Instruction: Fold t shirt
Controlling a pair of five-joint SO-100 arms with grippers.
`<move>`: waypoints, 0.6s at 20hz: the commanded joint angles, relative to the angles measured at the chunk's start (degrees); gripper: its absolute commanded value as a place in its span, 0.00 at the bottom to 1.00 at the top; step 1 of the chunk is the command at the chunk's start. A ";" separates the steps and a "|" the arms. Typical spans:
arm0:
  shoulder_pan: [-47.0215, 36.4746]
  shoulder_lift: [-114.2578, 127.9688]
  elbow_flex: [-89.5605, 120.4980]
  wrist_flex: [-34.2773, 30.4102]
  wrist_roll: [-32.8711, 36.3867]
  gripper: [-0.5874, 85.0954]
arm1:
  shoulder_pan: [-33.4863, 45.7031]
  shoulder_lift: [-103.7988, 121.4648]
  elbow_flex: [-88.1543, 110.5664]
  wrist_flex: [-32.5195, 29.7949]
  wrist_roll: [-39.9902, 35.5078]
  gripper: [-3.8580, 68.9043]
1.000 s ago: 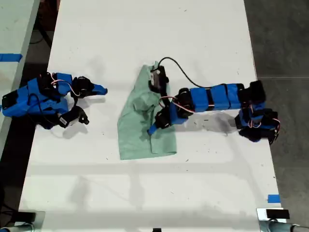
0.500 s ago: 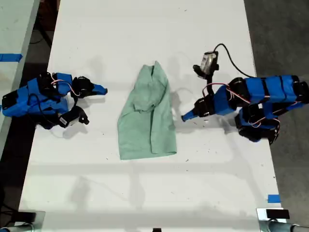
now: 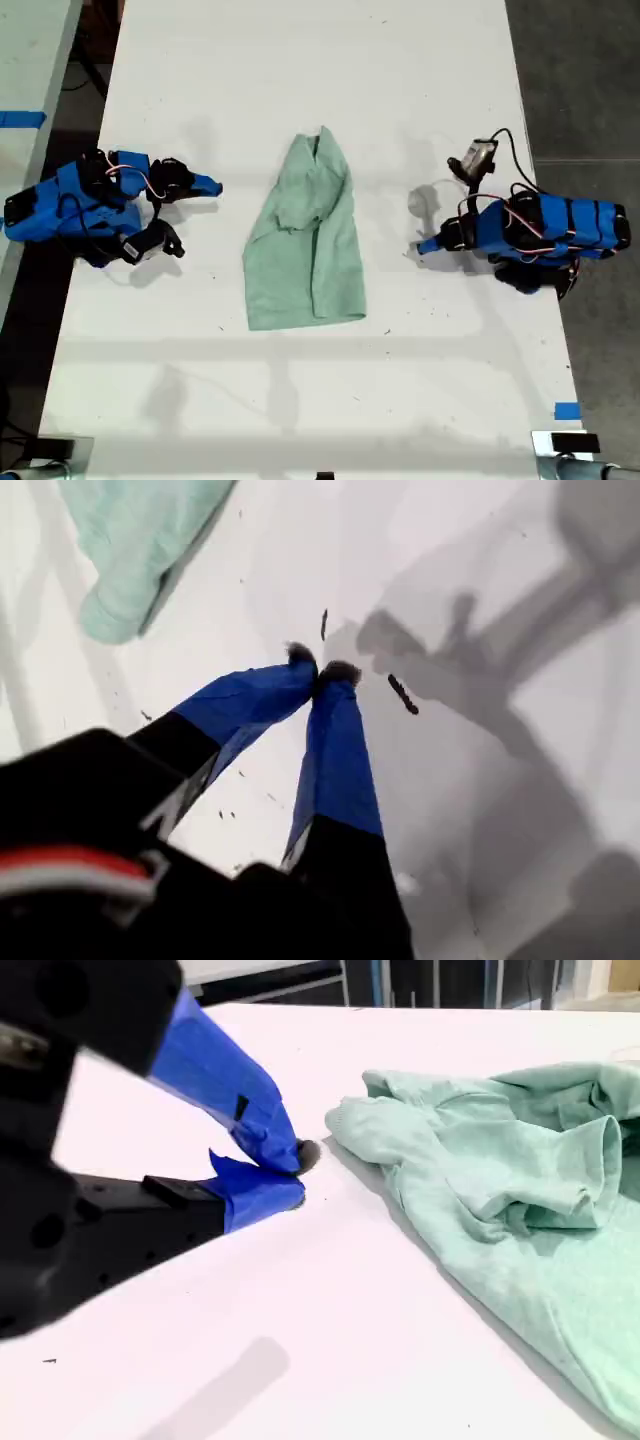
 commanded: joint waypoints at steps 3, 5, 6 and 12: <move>0.35 0.35 2.37 -1.14 0.26 0.00 | 0.18 2.90 3.78 0.79 -3.69 0.08; 0.35 0.35 2.37 -1.14 0.26 0.00 | 0.09 2.90 3.78 0.79 -3.60 0.08; 0.35 0.35 2.37 -1.14 0.26 0.00 | 0.35 2.90 3.78 0.79 -3.34 0.08; 0.44 0.35 2.37 -1.14 0.26 0.00 | 0.44 2.99 3.78 0.79 -2.64 0.08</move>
